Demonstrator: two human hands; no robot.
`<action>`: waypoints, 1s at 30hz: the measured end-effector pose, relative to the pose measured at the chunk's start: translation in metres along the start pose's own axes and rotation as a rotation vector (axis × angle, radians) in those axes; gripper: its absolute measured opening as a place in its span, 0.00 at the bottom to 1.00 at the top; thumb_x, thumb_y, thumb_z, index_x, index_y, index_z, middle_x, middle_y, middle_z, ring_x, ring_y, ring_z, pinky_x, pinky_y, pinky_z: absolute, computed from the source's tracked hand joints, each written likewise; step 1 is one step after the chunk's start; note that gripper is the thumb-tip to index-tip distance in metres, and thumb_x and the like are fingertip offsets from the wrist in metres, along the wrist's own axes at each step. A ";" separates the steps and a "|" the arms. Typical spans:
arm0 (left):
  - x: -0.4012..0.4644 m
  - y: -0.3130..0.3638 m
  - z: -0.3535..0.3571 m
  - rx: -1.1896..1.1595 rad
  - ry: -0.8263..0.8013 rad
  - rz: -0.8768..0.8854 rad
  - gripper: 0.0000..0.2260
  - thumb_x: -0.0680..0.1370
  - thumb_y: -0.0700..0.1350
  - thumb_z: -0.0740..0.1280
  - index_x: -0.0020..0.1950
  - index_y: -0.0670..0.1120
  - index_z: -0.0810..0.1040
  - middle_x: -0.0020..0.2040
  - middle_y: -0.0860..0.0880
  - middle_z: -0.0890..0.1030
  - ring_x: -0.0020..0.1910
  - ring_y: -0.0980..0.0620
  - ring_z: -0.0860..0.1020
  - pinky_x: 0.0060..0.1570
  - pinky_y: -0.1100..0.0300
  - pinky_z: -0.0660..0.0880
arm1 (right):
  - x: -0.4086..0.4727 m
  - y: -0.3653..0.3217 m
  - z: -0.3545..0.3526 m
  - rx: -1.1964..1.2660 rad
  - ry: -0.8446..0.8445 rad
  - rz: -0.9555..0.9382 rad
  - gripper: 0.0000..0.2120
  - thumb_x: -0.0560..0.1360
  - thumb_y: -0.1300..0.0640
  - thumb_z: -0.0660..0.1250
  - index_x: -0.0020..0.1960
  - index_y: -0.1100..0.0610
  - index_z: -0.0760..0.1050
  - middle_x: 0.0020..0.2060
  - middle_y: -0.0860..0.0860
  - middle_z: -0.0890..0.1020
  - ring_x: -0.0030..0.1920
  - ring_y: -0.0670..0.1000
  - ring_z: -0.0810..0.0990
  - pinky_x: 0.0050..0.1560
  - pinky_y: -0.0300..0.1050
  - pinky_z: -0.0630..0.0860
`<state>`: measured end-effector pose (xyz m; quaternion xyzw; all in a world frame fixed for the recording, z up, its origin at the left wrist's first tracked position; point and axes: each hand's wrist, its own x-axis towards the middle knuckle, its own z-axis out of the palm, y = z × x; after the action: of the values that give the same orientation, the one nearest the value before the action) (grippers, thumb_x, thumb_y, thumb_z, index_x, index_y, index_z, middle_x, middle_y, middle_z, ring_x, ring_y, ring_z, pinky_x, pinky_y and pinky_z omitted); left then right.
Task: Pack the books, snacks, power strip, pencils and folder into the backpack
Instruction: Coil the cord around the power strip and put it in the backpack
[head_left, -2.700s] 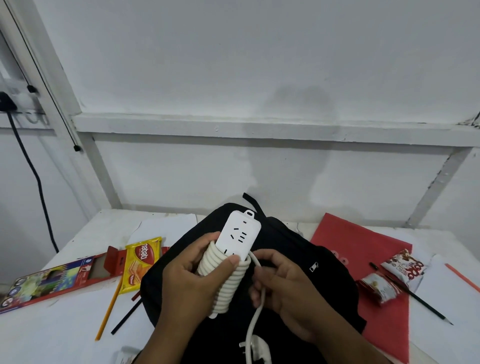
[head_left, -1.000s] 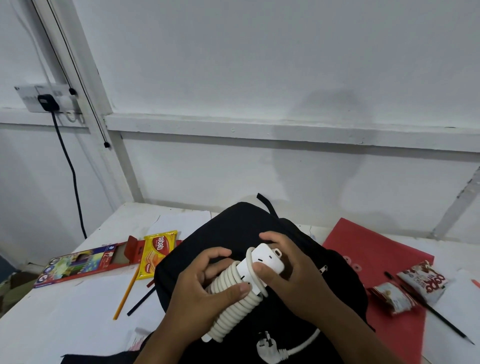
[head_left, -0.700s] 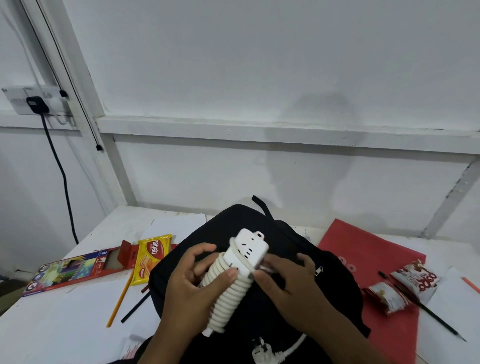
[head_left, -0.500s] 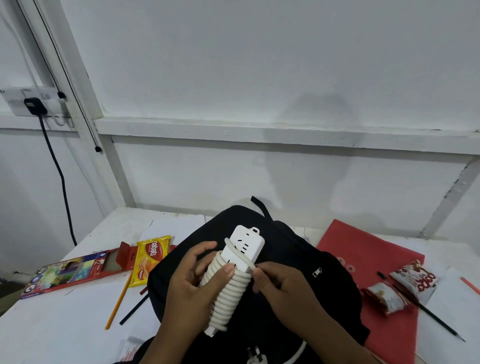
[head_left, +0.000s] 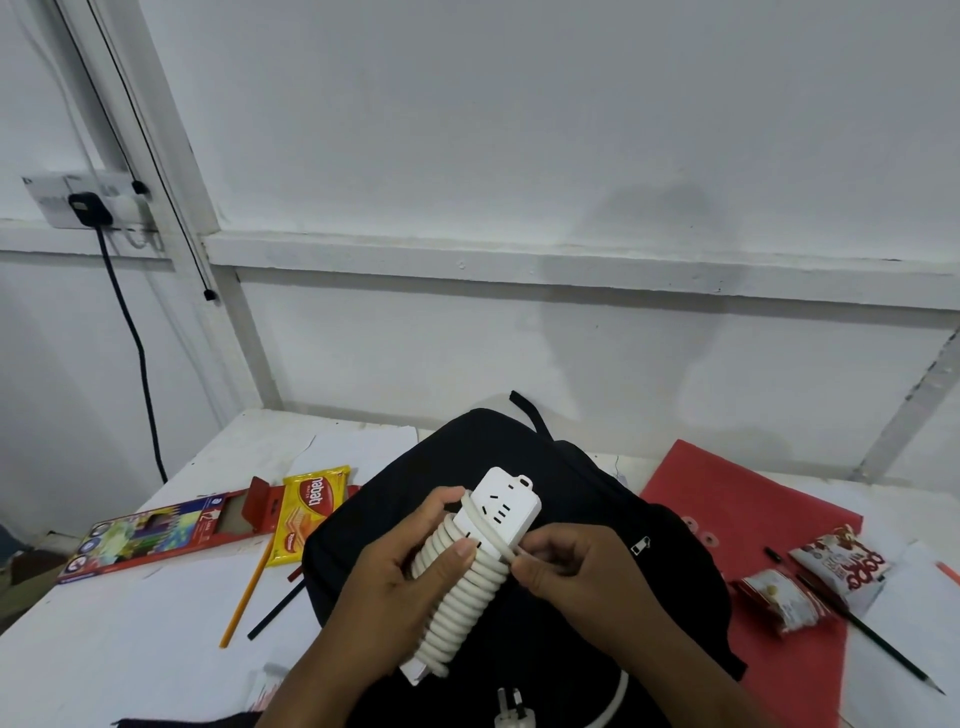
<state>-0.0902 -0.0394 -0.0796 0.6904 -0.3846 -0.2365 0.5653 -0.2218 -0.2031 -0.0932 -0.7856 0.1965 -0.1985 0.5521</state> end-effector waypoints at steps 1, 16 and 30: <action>0.000 0.001 0.000 0.022 -0.013 0.012 0.18 0.78 0.51 0.68 0.67 0.60 0.74 0.58 0.54 0.83 0.56 0.53 0.82 0.53 0.59 0.79 | -0.001 0.000 0.001 -0.018 0.014 -0.008 0.04 0.73 0.59 0.75 0.42 0.51 0.85 0.36 0.50 0.86 0.37 0.46 0.83 0.40 0.39 0.78; 0.000 0.010 0.009 -0.034 -0.035 -0.115 0.15 0.75 0.59 0.63 0.60 0.66 0.64 0.52 0.57 0.84 0.47 0.51 0.84 0.45 0.59 0.81 | -0.010 -0.002 0.013 -0.171 0.313 -0.208 0.11 0.71 0.61 0.76 0.35 0.52 0.76 0.28 0.45 0.78 0.28 0.45 0.75 0.31 0.31 0.68; -0.004 0.011 0.022 0.085 0.337 -0.035 0.14 0.70 0.62 0.66 0.53 0.59 0.75 0.48 0.67 0.81 0.46 0.65 0.81 0.38 0.71 0.76 | -0.010 -0.005 0.010 -0.330 0.238 -0.352 0.05 0.74 0.49 0.73 0.42 0.50 0.80 0.33 0.41 0.79 0.33 0.44 0.77 0.34 0.32 0.70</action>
<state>-0.1123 -0.0503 -0.0747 0.7503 -0.2819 -0.1106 0.5877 -0.2244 -0.1885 -0.0928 -0.8581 0.1502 -0.3475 0.3468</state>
